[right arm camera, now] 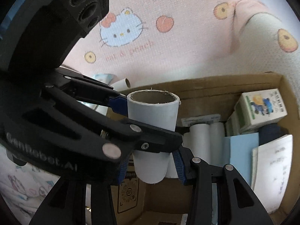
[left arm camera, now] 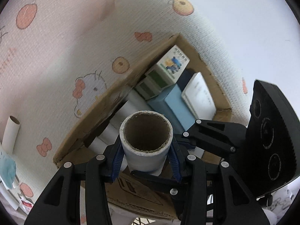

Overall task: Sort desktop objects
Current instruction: 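Carry the white tube with both grippers up over the cardboard box, then lower the tube upright into the box and open both grippers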

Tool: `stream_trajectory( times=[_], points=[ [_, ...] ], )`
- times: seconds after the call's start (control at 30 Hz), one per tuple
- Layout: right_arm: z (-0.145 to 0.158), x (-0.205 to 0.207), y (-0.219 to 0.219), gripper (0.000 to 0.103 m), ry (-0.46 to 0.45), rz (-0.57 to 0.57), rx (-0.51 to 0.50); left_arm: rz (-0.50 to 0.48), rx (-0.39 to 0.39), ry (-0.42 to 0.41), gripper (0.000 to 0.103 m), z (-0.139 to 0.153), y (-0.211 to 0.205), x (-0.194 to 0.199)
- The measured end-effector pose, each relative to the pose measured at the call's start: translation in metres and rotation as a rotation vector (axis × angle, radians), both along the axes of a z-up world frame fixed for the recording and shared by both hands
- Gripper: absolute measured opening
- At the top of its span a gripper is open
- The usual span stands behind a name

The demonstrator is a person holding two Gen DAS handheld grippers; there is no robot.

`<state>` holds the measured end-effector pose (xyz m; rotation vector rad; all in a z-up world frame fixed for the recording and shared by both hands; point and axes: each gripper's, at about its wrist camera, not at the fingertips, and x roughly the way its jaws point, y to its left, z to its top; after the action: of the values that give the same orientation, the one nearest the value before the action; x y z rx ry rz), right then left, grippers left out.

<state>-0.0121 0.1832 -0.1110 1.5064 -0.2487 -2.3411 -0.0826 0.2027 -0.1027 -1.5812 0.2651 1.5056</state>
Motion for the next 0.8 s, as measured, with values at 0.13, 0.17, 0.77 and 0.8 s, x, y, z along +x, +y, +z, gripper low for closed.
stream_trajectory(
  times=[0.13,0.17,0.77,0.8],
  points=[
    [-0.010,0.002,0.000,0.040,-0.035,0.013,-0.038,0.004,-0.039,0.002,0.048,-0.008,0.000,0.001],
    [-0.012,0.002,0.000,0.040,-0.036,0.015,-0.043,0.006,-0.046,-0.001,0.048,-0.010,0.000,0.001],
    [-0.054,0.017,0.017,0.039,-0.211,-0.055,-0.073,0.074,-0.177,-0.055,0.047,-0.041,0.012,0.003],
    [-0.056,0.018,0.019,0.039,-0.229,-0.067,-0.086,0.082,-0.185,-0.061,0.047,-0.042,0.013,0.002]
  ],
)
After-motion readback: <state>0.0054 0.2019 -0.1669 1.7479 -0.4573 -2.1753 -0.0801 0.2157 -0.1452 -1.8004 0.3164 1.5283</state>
